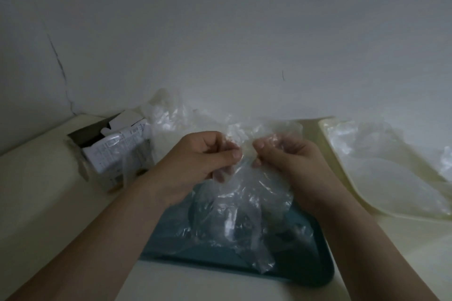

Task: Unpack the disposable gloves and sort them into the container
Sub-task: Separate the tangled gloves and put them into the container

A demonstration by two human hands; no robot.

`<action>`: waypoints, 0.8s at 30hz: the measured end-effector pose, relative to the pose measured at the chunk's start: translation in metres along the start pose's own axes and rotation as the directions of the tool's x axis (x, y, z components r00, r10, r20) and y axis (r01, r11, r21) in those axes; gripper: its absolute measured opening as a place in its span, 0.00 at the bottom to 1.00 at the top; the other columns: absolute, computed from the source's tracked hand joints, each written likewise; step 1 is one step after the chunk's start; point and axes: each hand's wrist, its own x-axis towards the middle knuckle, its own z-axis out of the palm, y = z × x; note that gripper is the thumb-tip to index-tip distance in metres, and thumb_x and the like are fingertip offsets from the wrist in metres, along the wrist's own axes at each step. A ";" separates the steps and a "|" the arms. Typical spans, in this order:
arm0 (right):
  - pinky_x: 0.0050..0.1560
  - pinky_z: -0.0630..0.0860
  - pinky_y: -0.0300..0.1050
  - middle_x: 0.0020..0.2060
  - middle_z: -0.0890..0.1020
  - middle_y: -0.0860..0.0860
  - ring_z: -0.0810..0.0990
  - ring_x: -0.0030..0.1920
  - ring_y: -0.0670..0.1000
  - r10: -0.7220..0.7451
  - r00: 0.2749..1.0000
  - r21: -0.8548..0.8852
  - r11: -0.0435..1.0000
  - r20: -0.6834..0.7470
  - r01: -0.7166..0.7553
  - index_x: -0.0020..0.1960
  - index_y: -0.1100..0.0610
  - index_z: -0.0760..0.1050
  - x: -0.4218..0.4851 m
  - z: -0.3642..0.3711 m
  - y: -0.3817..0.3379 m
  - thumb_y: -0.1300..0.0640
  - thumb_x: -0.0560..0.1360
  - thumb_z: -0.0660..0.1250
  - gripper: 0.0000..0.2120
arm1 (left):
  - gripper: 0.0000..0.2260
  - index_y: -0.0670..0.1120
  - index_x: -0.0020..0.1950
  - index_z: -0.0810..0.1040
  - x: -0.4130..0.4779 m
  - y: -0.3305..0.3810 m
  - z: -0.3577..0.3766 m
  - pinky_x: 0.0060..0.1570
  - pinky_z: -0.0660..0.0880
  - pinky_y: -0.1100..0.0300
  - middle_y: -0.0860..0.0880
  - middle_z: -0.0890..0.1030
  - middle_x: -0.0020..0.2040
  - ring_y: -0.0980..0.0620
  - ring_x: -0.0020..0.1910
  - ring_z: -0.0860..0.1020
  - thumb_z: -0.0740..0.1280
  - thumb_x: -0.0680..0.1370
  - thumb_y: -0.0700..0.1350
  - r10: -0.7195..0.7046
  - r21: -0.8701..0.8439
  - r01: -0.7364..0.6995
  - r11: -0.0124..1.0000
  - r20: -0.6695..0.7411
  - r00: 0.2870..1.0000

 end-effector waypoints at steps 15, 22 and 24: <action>0.29 0.73 0.39 0.32 0.85 0.51 0.75 0.28 0.53 -0.058 0.982 -0.569 0.808 0.181 0.152 0.47 0.51 0.85 -0.017 -0.004 -0.026 0.45 0.79 0.68 0.11 | 0.13 0.56 0.36 0.75 0.004 -0.026 -0.017 0.36 0.70 0.68 0.67 0.77 0.28 0.64 0.31 0.76 0.77 0.76 0.49 -0.166 0.749 -0.016 0.662 0.168 0.972; 0.52 0.83 0.61 0.39 0.87 0.53 0.86 0.42 0.57 0.039 0.947 -0.654 0.732 0.319 0.190 0.45 0.55 0.84 -0.015 -0.017 -0.027 0.48 0.80 0.70 0.12 | 0.09 0.54 0.39 0.81 0.008 -0.030 -0.016 0.40 0.75 0.65 0.56 0.82 0.37 0.58 0.38 0.81 0.76 0.76 0.43 -0.031 0.713 -0.026 0.701 0.066 0.997; 0.51 0.81 0.58 0.38 0.85 0.53 0.84 0.41 0.57 0.097 0.920 -0.722 0.653 0.379 0.228 0.44 0.55 0.83 -0.014 -0.020 -0.026 0.45 0.80 0.69 0.14 | 0.05 0.54 0.42 0.83 0.009 -0.026 -0.020 0.46 0.81 0.60 0.55 0.85 0.40 0.57 0.41 0.84 0.76 0.76 0.46 0.032 0.644 -0.036 0.764 0.019 0.999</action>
